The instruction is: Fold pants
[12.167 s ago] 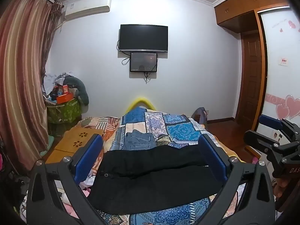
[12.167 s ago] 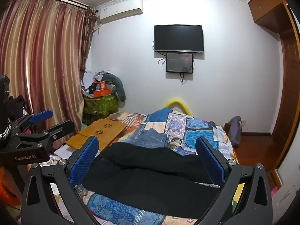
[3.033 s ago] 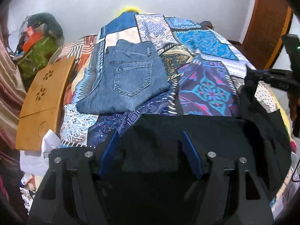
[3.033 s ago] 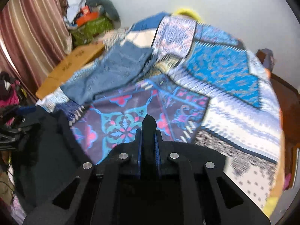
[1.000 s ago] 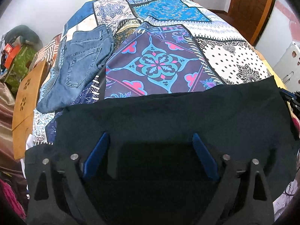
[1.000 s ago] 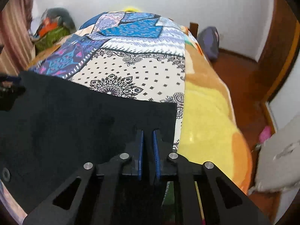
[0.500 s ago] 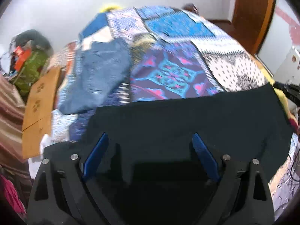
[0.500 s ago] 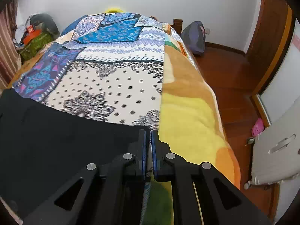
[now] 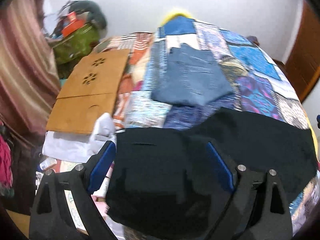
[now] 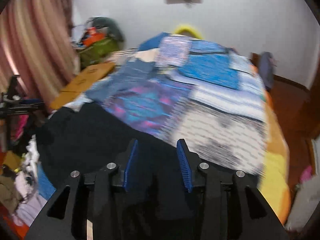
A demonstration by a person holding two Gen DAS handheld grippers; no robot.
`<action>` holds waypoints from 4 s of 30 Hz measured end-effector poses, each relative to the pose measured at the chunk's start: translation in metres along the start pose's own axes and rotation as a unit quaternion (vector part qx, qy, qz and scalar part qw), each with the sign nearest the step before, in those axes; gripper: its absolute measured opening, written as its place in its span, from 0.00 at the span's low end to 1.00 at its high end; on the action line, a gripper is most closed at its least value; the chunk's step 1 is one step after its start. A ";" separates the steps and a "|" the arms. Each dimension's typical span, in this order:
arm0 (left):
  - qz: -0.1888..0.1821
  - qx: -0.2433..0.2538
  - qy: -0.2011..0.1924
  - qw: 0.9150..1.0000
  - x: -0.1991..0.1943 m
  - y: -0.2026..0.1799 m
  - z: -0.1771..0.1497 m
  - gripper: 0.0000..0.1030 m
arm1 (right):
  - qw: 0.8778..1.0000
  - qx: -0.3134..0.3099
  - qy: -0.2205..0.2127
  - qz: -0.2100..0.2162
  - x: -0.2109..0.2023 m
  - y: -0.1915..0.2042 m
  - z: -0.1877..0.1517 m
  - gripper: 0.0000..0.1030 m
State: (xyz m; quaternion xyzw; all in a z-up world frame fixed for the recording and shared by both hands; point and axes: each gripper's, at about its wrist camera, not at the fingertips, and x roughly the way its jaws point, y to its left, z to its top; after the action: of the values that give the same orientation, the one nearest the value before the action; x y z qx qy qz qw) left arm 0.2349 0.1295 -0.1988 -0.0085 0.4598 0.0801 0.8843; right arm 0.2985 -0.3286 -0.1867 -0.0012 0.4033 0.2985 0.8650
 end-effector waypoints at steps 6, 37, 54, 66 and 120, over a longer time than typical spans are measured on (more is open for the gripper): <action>-0.026 -0.031 0.034 0.999 0.051 0.054 -0.004 0.88 | 0.997 -0.041 0.028 0.057 0.064 0.071 0.035 0.38; -0.048 0.001 0.060 0.997 0.095 0.075 -0.032 0.20 | 0.970 -0.172 0.162 0.059 0.247 0.180 0.075 0.08; -0.042 -0.066 0.087 0.993 0.020 0.080 -0.107 0.70 | 0.997 -0.069 0.044 0.007 0.038 0.098 0.032 0.46; 0.020 -0.036 0.068 0.997 0.015 0.070 -0.131 0.25 | 0.995 0.035 0.083 -0.054 0.011 0.028 -0.067 0.47; -0.132 0.113 0.019 0.985 -0.023 -0.183 -0.052 0.77 | 0.991 0.098 0.084 -0.031 0.013 -0.033 -0.103 0.49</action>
State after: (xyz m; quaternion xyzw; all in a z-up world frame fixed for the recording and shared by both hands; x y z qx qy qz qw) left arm 0.2071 -0.0592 -0.2213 0.0297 0.4776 -0.0899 0.8735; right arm 0.2505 -0.3742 -0.2729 0.0459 0.5020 0.2296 0.8326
